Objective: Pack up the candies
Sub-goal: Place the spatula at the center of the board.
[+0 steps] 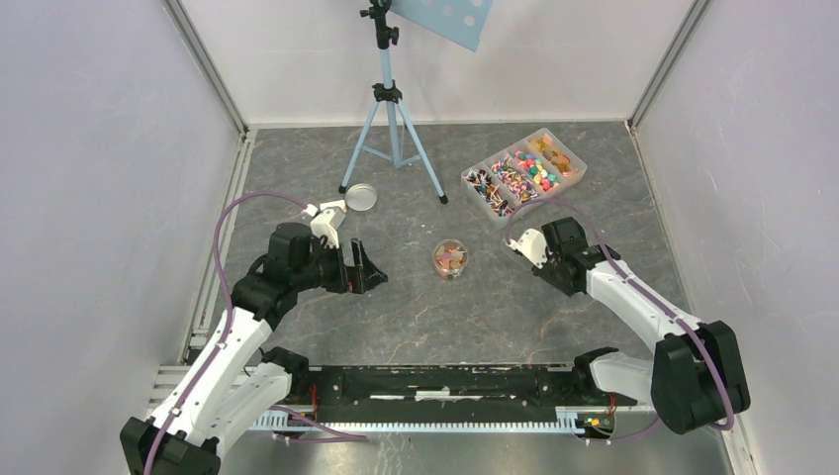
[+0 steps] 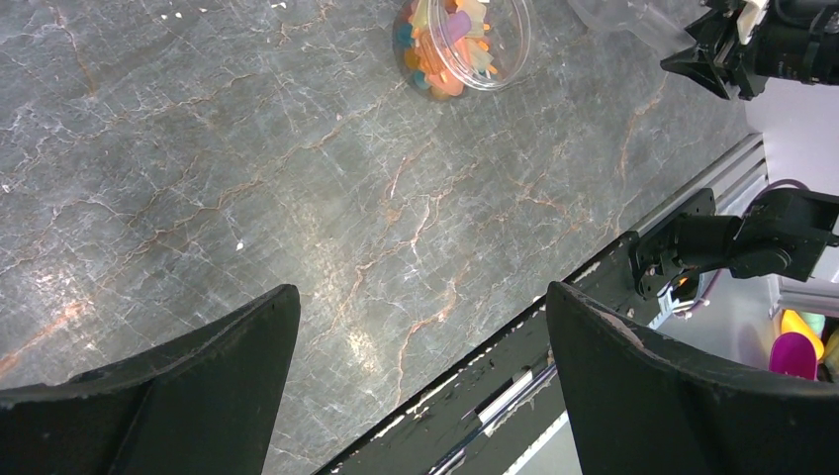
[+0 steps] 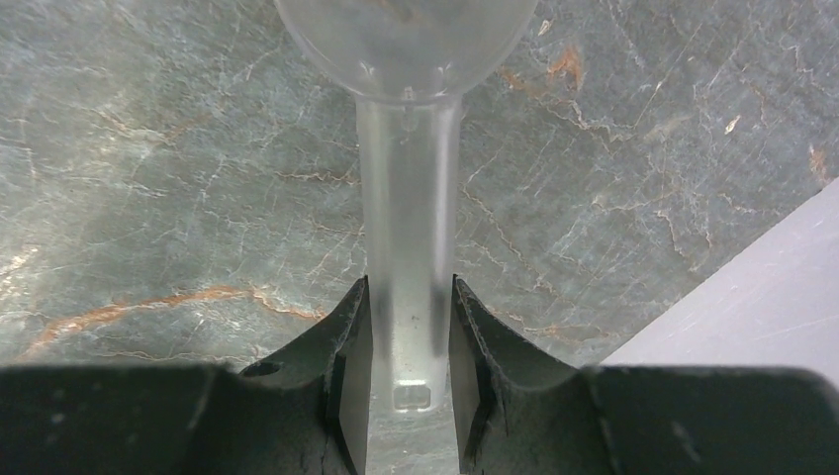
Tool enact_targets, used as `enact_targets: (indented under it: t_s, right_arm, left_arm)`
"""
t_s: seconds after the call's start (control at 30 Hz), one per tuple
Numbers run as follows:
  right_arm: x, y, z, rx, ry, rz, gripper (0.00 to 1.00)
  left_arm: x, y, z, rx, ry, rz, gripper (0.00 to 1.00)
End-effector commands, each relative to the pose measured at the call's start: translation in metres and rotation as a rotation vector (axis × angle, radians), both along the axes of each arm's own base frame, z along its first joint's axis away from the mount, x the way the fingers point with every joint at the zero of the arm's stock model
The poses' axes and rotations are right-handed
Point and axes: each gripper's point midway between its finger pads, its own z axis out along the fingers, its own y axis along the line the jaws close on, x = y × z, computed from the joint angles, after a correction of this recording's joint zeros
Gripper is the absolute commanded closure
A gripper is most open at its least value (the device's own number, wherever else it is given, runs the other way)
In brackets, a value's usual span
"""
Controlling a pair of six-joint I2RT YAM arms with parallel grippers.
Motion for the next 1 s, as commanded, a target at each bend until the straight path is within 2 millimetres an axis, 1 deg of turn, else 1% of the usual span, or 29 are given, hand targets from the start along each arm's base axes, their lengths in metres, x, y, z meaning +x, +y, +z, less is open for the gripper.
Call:
enact_targets:
  t_s: [0.0,0.1,0.2,0.37,0.5,0.57,0.63,0.67,0.77,0.83,0.9,0.97]
  right_arm:
    - [-0.007,-0.015,-0.005,-0.072,0.038,-0.021,0.82]
    - [-0.008,-0.021,-0.007,-0.103,0.047,-0.037,0.78]
    - [-0.007,-0.019,-0.008,-0.090,0.048,-0.035,0.72]
    - [-0.002,-0.011,-0.004,-0.050,0.033,-0.022,0.63]
    - [0.004,-0.001,0.003,0.004,0.017,-0.004,0.55]
    - [0.005,0.003,0.006,0.026,0.012,0.002,0.49]
    - [0.006,0.008,0.011,0.052,0.007,0.006,0.45]
    - [0.008,0.011,0.015,0.067,-0.002,0.006,0.45]
    - [0.015,0.020,0.035,0.121,-0.047,0.004,0.42]
    - [0.022,0.030,0.054,0.186,-0.085,0.004,0.38]
    - [0.033,0.045,0.078,0.271,-0.158,0.003,0.32]
    - [0.041,0.061,0.101,0.370,-0.228,0.039,0.24]
  left_arm:
    - [0.003,0.000,0.004,0.014,-0.045,-0.020,0.00]
    - [0.003,-0.001,0.005,0.013,-0.048,-0.023,0.00]
    - [0.003,0.000,0.005,0.014,-0.047,-0.018,0.00]
    - [0.004,0.002,0.005,0.020,-0.055,-0.007,0.00]
    - [0.004,0.003,0.006,0.022,-0.059,-0.003,0.00]
    - [0.004,0.003,0.005,0.023,-0.057,-0.003,0.00]
    - [0.004,0.003,0.005,0.025,-0.057,0.000,0.00]
    - [0.004,0.003,0.006,0.026,-0.058,0.002,0.00]
    - [0.005,0.006,0.005,0.038,-0.061,0.016,0.00]
    - [0.008,0.011,0.004,0.057,-0.063,0.043,0.00]
    - [0.012,0.018,0.003,0.088,-0.069,0.084,0.00]
    - [0.016,0.026,0.002,0.124,-0.077,0.122,0.00]
